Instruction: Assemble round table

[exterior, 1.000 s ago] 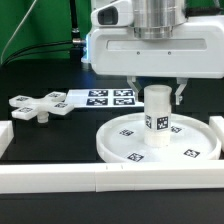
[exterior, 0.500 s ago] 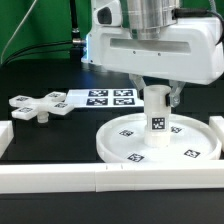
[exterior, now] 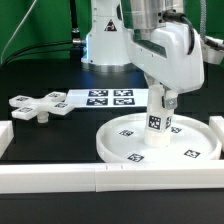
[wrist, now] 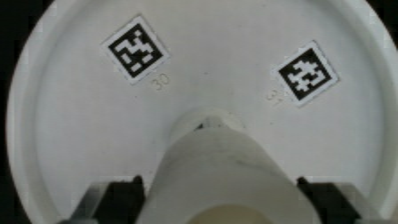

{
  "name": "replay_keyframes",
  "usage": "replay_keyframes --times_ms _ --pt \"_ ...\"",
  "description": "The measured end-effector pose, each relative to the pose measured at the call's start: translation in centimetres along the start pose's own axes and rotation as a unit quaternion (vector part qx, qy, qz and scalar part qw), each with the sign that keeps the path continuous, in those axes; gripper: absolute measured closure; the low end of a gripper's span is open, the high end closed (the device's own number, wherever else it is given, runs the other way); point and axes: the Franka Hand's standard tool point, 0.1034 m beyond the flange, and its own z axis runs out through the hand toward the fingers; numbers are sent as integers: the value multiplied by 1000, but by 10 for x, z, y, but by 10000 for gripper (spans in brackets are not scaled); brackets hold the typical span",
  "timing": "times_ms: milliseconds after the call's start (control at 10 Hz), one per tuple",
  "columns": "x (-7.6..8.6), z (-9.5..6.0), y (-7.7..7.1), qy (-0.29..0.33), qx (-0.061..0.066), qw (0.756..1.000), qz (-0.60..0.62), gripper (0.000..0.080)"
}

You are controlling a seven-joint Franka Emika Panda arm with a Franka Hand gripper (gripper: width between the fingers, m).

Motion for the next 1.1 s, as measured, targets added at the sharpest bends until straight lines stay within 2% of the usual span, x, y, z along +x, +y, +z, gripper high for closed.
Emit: replay_keyframes --times_ms 100,200,300,400,500,900,1000,1100 --pt "-1 0 0 -2 2 1000 15 393" --pt "-1 0 0 -3 1 1000 4 279" --pt "-2 0 0 -3 -2 1000 -21 279" --pt "-5 0 0 -4 -4 998 -58 189" --pt "-6 3 2 -1 -1 995 -99 158" --pt "-5 3 2 -3 -3 965 -263 151" --pt "-3 1 2 -4 -10 944 -329 151" --pt "-2 -1 0 -1 -11 922 -386 151"
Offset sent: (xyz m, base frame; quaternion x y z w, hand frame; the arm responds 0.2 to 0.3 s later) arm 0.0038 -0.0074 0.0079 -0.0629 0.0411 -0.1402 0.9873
